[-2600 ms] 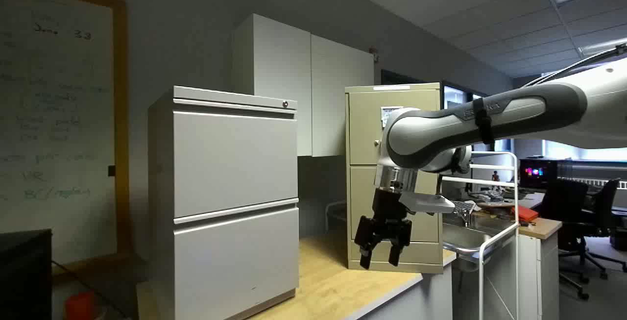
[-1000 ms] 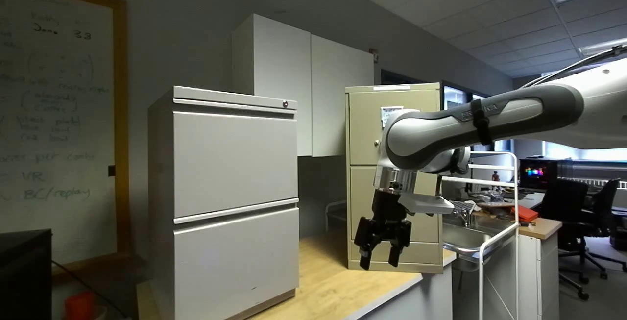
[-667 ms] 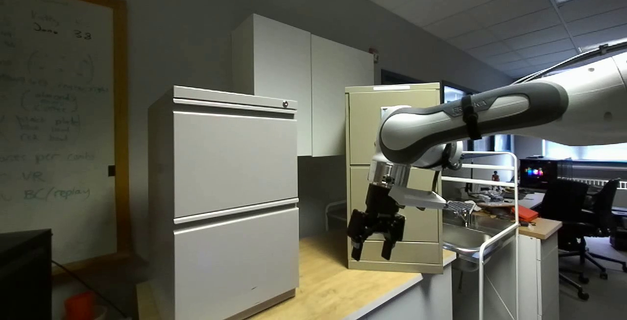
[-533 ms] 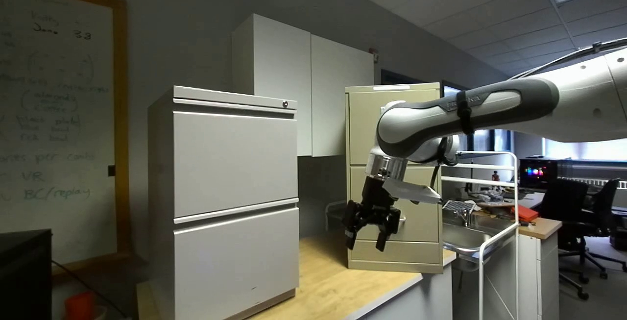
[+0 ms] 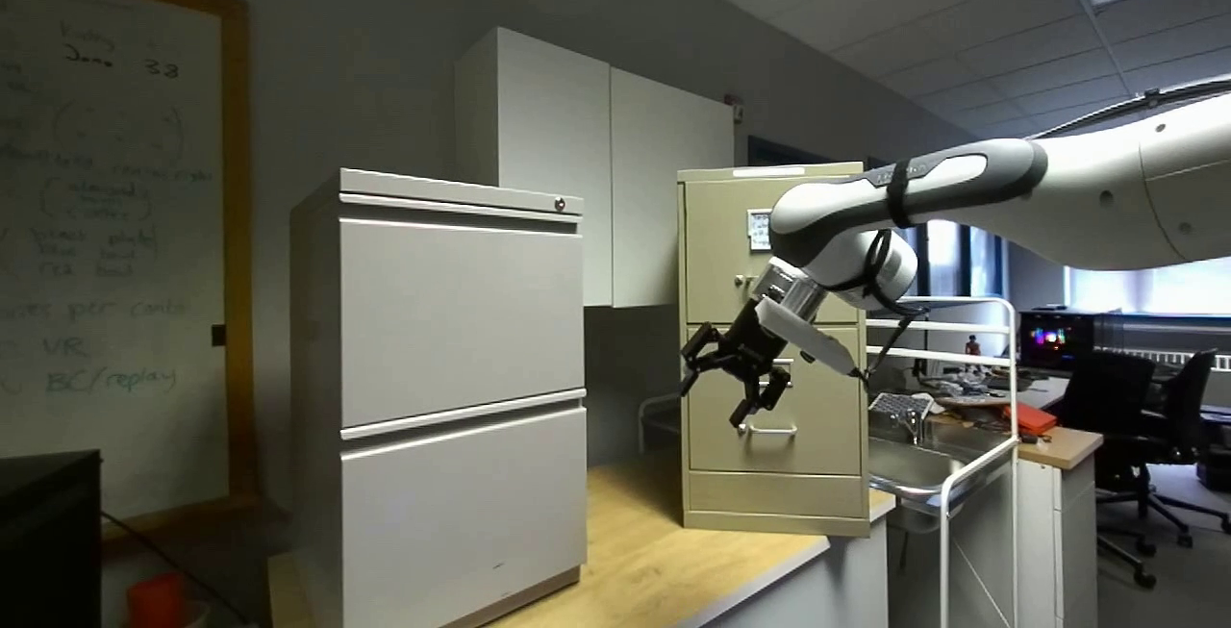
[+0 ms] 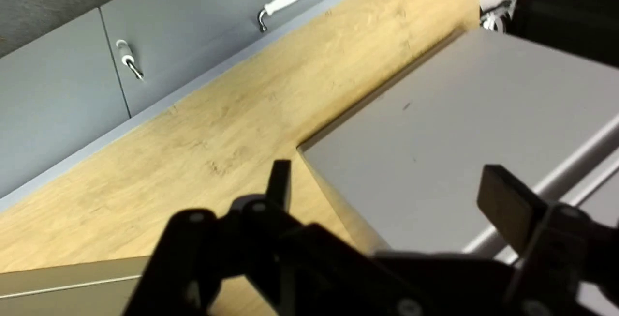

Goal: Open the bottom drawer of the file cabinet on the right

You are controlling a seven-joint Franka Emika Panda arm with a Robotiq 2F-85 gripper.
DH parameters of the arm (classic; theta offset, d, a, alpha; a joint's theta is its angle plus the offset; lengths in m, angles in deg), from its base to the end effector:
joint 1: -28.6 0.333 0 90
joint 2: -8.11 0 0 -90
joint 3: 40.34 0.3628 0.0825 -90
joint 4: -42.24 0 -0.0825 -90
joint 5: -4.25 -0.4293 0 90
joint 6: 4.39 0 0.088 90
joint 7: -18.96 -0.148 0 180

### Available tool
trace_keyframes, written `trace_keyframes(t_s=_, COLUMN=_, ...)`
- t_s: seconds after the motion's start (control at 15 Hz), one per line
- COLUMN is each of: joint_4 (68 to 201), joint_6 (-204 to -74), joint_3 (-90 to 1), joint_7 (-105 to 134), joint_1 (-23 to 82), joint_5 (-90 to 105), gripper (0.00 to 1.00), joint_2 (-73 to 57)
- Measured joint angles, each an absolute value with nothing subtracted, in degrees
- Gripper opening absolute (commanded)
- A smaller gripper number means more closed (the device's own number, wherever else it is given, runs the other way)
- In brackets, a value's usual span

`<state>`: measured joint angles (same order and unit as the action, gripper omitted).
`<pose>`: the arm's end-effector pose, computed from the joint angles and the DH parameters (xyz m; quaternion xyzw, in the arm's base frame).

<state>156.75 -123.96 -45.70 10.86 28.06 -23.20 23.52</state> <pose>0.5566 -0.0233 0.6201 -0.9366 0.1948 -0.1661 0.2392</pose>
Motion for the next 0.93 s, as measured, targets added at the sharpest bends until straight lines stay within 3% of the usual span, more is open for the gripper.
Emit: trace_keyframes(t_s=0.93, joint_4=148.71, joint_6=-133.99, joint_3=-54.19, joint_7=10.87, joint_1=19.02, joint_5=-47.20, gripper=1.00, joint_2=8.92)
